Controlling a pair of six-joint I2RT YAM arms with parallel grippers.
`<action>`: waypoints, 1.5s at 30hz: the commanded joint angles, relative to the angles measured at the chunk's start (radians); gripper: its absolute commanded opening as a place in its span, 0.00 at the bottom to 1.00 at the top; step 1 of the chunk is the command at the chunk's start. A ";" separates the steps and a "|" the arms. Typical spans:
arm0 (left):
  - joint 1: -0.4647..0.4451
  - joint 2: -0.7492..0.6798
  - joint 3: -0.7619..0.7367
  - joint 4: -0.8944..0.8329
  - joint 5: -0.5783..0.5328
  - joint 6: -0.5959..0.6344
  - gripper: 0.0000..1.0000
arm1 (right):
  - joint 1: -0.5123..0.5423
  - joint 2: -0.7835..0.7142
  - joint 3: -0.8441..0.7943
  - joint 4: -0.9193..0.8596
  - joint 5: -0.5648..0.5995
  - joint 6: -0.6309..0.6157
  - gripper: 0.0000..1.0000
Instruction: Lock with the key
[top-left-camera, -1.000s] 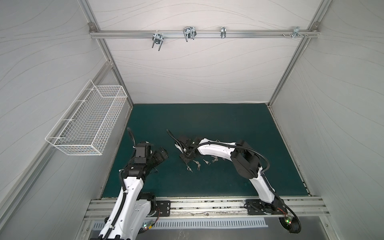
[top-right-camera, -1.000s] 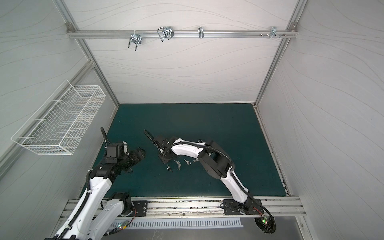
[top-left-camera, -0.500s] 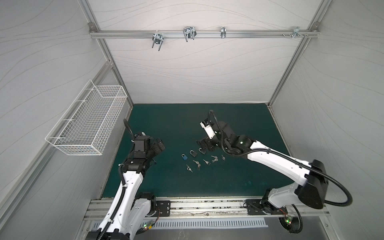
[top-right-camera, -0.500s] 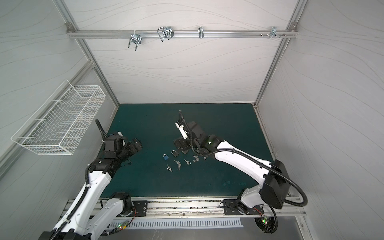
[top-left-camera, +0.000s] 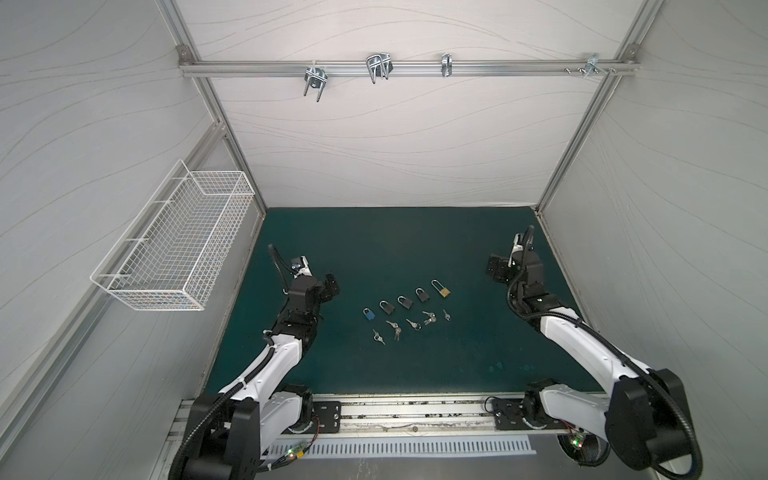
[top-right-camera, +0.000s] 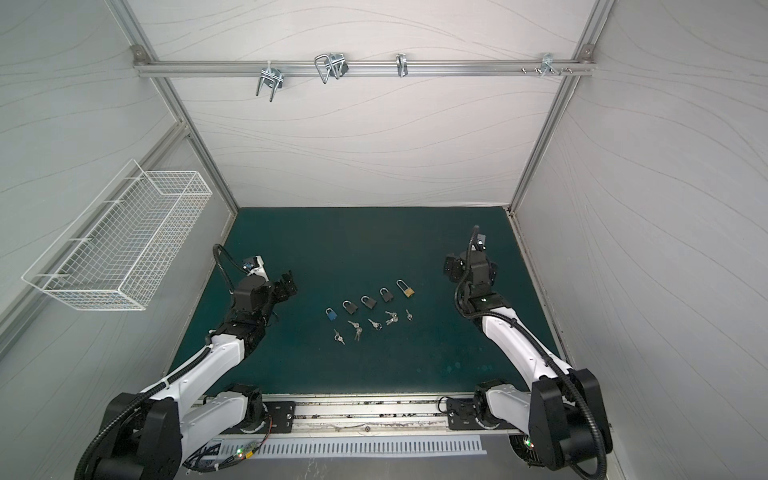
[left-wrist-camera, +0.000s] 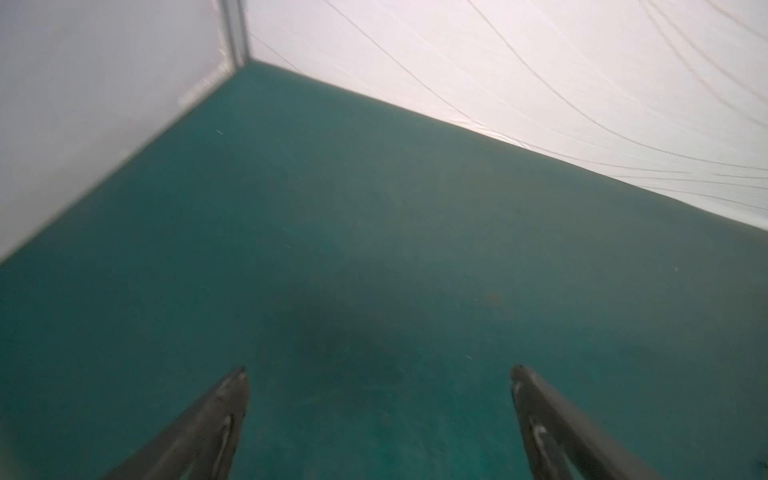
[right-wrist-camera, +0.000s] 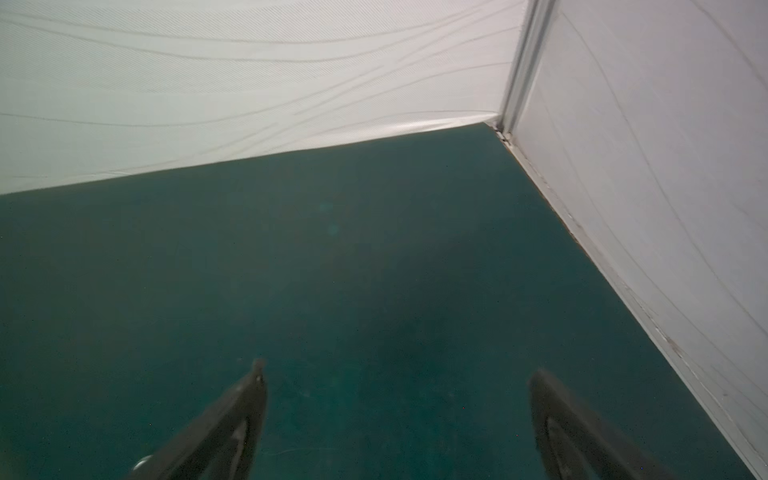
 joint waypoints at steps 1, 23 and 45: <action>0.015 0.049 -0.007 0.191 -0.068 0.118 0.98 | -0.016 0.019 -0.037 0.225 0.052 -0.102 0.99; 0.131 0.468 -0.030 0.627 0.194 0.228 0.98 | -0.153 0.334 -0.236 0.676 -0.265 -0.167 0.99; 0.143 0.503 0.070 0.461 0.218 0.223 0.98 | -0.220 0.421 -0.150 0.587 -0.559 -0.190 0.99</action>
